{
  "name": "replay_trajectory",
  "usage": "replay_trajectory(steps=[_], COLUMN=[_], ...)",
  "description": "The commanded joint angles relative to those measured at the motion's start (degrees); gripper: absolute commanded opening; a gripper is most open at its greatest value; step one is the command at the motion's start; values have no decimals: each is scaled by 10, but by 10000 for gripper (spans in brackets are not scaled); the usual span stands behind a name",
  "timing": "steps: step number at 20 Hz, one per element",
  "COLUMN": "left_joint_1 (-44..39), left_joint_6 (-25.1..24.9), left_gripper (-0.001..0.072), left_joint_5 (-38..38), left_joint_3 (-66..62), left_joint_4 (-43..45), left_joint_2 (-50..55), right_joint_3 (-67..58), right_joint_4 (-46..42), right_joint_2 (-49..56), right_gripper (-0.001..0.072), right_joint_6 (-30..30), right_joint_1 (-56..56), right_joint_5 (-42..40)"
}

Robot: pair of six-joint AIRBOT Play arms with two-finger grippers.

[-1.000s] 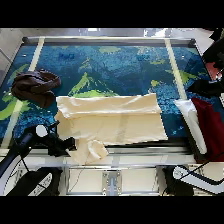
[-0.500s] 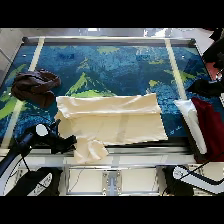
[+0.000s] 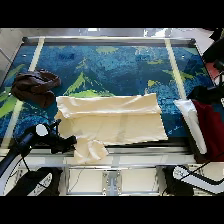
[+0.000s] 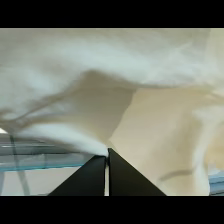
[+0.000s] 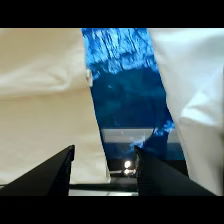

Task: Fold the shirts.

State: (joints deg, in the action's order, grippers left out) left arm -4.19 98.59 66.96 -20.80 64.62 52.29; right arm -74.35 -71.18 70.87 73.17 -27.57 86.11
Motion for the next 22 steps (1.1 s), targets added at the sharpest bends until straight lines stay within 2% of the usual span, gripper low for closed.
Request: replay_trajectory(steps=[1, 3, 5, 7, 11, 15, 17, 20, 22], left_joint_1=[0, 0, 0, 0, 0, 0, 0, 0, 0], left_joint_6=[-5, -10, -16, -16, -16, -16, -16, -16, -18], left_gripper=[15, 15, 15, 15, 15, 15, 15, 15, 15], left_joint_5=[1, 1, 1, 1, 1, 1, 1, 1, -1], left_joint_3=[0, 0, 0, 0, 0, 0, 0, 0, 0], left_joint_4=[-6, -20, -28, -28, -28, -28, -28, -28, -27], left_joint_2=[-1, -1, -1, -1, -1, -1, -1, -1, -1], right_joint_3=[123, 217, 285, 339, 402, 426, 430, 430, 430], right_joint_4=[-8, 49, 60, 69, 100, 110, 121, 141, 146], right_joint_2=[0, 0, 0, 0, 0, 0, 0, 0, 0], right_gripper=[425, 425, 430, 528, 524, 519, 464, 271, 237], right_joint_6=[16, 16, 16, 16, 19, 27, 27, 27, 27], right_joint_1=[-37, -64, -68, -67, -67, -67, -67, -67, -67], right_joint_5=[4, 4, -1, -7, -82, -117, -139, -168, -177])
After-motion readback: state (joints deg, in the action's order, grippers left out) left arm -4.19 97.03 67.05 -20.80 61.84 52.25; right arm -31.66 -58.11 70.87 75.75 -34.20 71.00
